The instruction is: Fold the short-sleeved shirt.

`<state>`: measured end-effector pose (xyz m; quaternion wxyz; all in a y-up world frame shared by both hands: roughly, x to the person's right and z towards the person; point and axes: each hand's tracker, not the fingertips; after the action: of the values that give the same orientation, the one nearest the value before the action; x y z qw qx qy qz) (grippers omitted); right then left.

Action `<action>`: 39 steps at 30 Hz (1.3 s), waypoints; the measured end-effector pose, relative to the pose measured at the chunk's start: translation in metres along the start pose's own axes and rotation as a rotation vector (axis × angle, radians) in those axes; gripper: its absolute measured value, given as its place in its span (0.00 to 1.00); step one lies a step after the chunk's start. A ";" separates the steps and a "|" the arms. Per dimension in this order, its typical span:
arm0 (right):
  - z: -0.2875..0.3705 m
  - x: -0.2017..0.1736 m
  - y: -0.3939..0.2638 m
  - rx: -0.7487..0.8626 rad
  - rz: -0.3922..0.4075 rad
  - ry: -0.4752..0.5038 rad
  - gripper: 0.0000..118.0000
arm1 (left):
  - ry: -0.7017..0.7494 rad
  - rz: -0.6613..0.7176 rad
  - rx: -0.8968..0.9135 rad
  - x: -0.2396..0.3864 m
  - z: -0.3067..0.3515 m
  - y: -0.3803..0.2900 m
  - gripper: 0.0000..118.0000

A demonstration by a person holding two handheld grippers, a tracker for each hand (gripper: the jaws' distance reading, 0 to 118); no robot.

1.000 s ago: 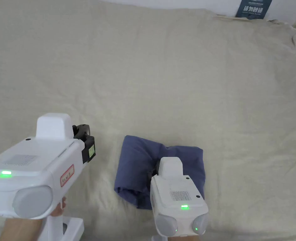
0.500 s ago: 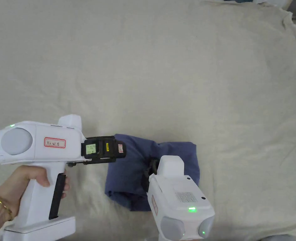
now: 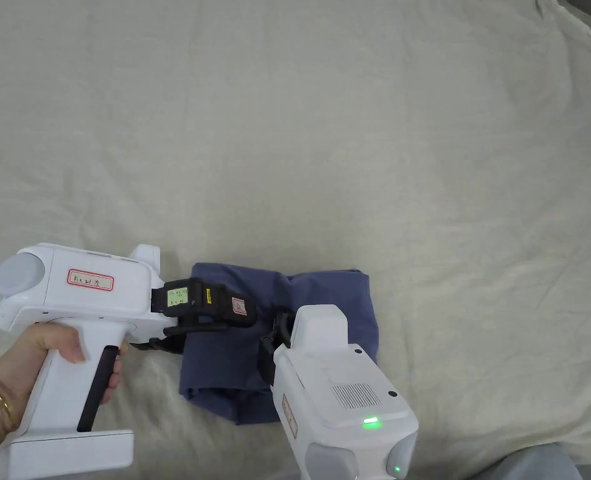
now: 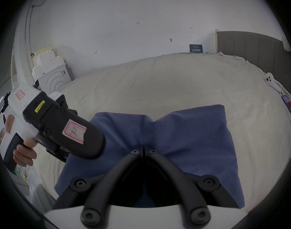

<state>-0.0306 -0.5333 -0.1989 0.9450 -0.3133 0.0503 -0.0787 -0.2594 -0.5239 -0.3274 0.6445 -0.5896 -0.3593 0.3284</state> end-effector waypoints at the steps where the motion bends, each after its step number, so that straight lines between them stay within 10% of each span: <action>1: 0.000 0.000 0.000 0.000 -0.003 0.001 0.00 | 0.005 -0.002 0.000 0.004 -0.001 0.001 0.62; 3: 0.000 0.000 0.000 0.001 -0.011 0.000 0.00 | 0.136 -0.054 0.014 0.013 -0.007 -0.001 0.23; 20: 0.092 0.025 0.083 0.181 0.012 0.044 0.00 | 0.516 -0.153 0.080 0.082 0.058 -0.006 0.18; 39: 0.168 0.073 0.181 0.434 0.033 -0.233 0.00 | 1.326 0.070 0.325 -0.072 0.324 0.013 0.18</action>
<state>0.0867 -0.3055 -0.1767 0.9908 -0.1092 -0.0721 -0.0355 -0.5726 -0.4142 -0.3311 0.7976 -0.5734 0.1845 -0.0317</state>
